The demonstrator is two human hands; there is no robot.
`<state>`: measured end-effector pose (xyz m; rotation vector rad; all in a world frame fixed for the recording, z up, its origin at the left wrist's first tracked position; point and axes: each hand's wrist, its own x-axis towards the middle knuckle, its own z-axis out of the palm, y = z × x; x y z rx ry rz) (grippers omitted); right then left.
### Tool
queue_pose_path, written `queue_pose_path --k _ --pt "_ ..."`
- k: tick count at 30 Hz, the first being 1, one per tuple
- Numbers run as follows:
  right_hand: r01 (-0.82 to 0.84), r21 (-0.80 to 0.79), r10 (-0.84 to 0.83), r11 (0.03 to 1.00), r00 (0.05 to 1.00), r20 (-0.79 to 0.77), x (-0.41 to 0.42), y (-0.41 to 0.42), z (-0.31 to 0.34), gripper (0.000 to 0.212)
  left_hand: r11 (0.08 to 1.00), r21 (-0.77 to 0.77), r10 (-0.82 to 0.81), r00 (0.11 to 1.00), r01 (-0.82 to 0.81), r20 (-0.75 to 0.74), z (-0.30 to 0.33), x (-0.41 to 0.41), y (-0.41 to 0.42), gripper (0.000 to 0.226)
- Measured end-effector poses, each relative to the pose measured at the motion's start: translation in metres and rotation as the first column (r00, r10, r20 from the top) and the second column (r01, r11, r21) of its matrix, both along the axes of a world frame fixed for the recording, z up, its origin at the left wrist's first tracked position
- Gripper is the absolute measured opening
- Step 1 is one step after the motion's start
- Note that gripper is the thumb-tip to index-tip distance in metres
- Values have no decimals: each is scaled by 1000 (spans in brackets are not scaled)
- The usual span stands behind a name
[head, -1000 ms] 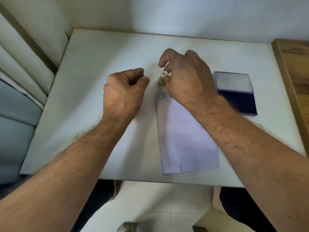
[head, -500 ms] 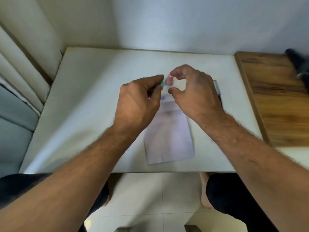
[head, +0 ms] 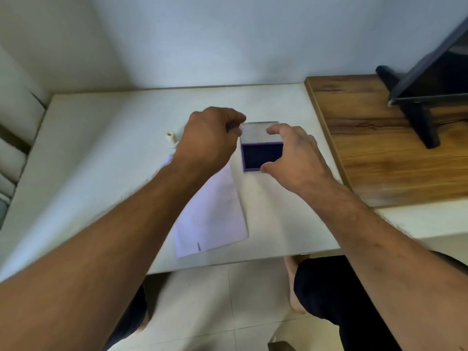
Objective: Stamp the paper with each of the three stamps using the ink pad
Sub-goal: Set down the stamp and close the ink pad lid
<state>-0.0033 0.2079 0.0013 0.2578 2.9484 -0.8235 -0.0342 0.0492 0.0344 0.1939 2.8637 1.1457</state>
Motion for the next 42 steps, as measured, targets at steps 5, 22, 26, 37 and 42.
queue_pose_path --k 5,22,26,37,42 --pt "12 -15 -11 1000 997 79 -9 16 -13 105 969 -198 -146 989 145 11 -17 -51 29 39" --pt "14 -138 -9 990 999 37 -20 27 -36 108 807 -555 -186 979 202 86 -43 -84 53 45" --pt "14 -151 -8 988 999 40 -22 26 -36 108 834 -507 -199 975 220 97 -41 -86 53 47" --pt "45 -169 -31 985 996 83 -24 24 -29 120 888 -405 -167 973 218 159 -41 -86 53 47" --pt "70 -177 -58 982 996 74 -23 23 -29 126 950 -256 -135 974 180 183 -40 -83 49 45"
